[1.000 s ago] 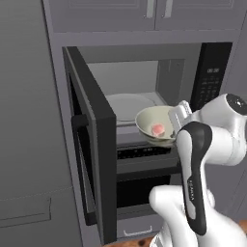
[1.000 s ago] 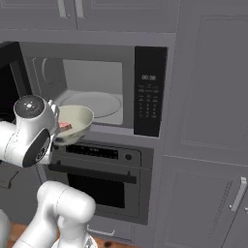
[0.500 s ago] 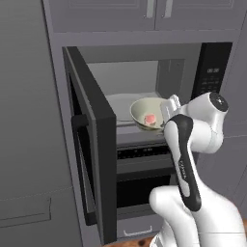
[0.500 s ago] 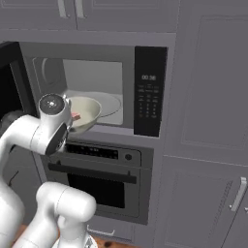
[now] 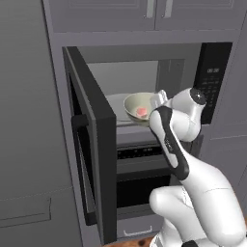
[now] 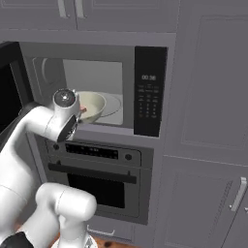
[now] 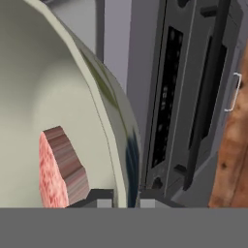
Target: Remove the peach from the bowl and place it on the small plate. Then place the bowl with only the steak in the microwave, close the door, and press the start button to microwave the steak.
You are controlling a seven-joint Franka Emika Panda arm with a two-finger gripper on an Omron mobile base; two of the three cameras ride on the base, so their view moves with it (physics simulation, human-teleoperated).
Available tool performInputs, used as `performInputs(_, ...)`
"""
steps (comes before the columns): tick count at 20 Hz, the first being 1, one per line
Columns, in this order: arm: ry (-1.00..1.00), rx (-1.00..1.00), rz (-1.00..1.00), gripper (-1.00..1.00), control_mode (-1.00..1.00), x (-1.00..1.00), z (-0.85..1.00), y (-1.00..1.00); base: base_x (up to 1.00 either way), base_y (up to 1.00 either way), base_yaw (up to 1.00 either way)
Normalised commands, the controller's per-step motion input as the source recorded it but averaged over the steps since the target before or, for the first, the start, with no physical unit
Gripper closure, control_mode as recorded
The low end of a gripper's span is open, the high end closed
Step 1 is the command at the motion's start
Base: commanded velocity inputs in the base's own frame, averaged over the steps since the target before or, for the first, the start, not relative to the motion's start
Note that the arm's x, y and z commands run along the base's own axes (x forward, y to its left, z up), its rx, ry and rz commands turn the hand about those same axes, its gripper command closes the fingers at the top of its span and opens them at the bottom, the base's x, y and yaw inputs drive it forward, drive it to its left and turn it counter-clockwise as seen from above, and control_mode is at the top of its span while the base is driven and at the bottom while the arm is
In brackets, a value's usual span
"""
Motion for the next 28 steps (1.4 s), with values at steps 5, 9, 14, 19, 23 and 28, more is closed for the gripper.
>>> performInputs(5,0.04,0.0,0.0,1.0,-1.0,0.69,-0.29,0.27,0.0,0.0,0.0)
performInputs(9,0.1,0.0,0.0,1.0,-1.0,0.6,-0.27,0.24,0.0,0.0,0.0)
performInputs(14,0.07,0.0,0.0,1.0,-1.0,0.52,-0.19,0.09,0.0,0.0,0.0)
performInputs(19,0.04,0.0,0.01,1.0,-1.0,0.42,-0.22,0.0,0.0,0.0,0.0)
performInputs(23,0.1,0.0,0.03,1.0,-1.0,0.34,-0.24,0.0,0.0,0.0,0.0)
performInputs(28,0.06,0.0,0.05,1.0,-1.0,0.17,-0.35,0.0,0.0,0.0,0.0)
